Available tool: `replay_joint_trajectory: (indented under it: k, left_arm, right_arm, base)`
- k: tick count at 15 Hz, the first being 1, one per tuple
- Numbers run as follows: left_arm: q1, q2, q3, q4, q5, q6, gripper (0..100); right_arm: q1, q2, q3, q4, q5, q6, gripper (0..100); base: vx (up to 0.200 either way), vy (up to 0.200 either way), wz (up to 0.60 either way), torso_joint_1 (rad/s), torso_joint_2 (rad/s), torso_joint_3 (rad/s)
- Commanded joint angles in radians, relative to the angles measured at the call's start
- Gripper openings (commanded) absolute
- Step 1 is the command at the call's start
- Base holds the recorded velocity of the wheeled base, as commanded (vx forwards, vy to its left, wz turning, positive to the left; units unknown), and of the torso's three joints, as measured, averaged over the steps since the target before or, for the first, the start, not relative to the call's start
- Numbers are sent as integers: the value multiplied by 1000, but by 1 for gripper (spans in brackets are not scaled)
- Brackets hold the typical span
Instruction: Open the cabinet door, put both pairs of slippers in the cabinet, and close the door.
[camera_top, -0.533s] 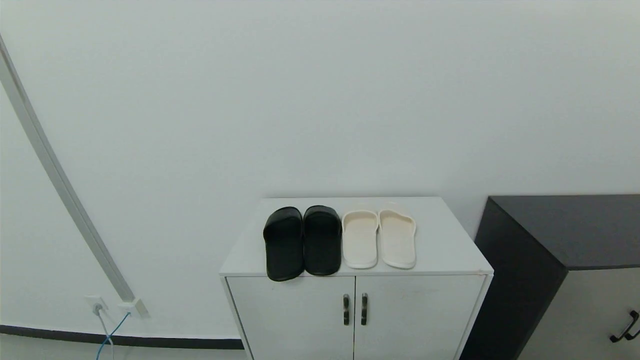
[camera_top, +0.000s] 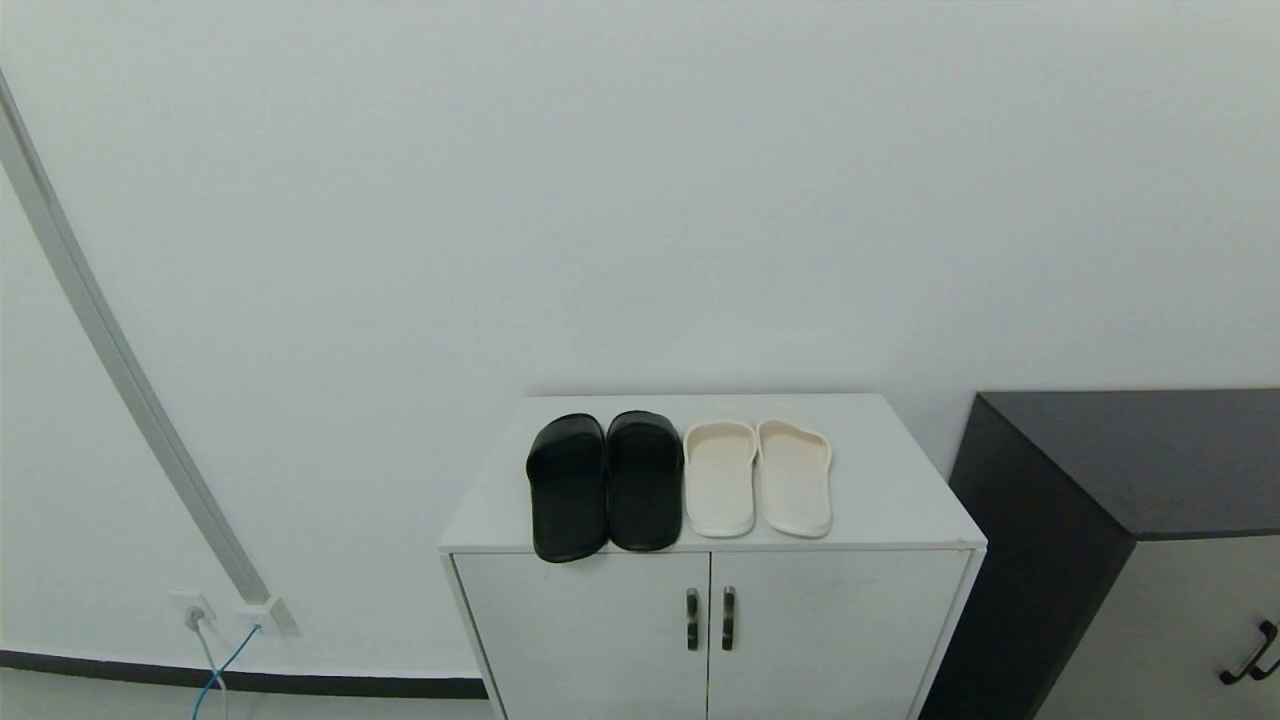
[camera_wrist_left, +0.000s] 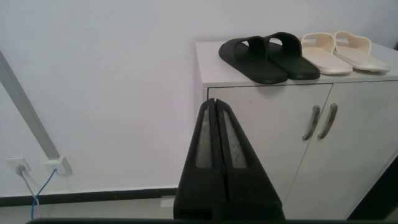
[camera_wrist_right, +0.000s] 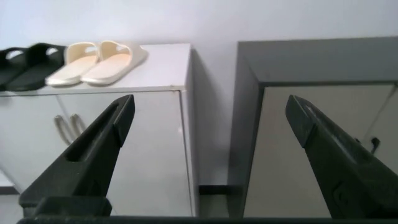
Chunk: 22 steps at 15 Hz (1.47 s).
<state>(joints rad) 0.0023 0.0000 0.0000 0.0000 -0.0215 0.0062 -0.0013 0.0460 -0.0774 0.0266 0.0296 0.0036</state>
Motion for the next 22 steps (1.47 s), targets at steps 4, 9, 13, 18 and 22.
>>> replay_joint_trajectory:
  k: [4, 9, 13, 18, 22]
  left_arm:
    - [1, 0, 0, 0, 0, 0, 0]
    - [1, 0, 0, 0, 0, 1, 0]
    - [1, 0, 0, 0, 0, 1, 0]
    - [1, 0, 0, 0, -3, 9, 0]
    - [1, 0, 0, 0, -5, 9, 0]
  right_arm:
    - [3, 236, -45, 4, 112, -5, 100]
    - [50, 558, -170, -71, 201, 12, 100]
    - [218, 766, -235, -209, 162, 116, 100]
    - [515, 970, -344, -238, 1, 243, 100]
    - [679, 1200, -449, -343, -148, 279, 100]
  base:
    - [0, 0, 0, 0, 0, 0]
    - [0, 0, 0, 0, 0, 0]
    - [0, 0, 0, 0, 0, 0]
    - [0, 0, 0, 0, 0, 0]
    - [0, 0, 0, 0, 0, 0]
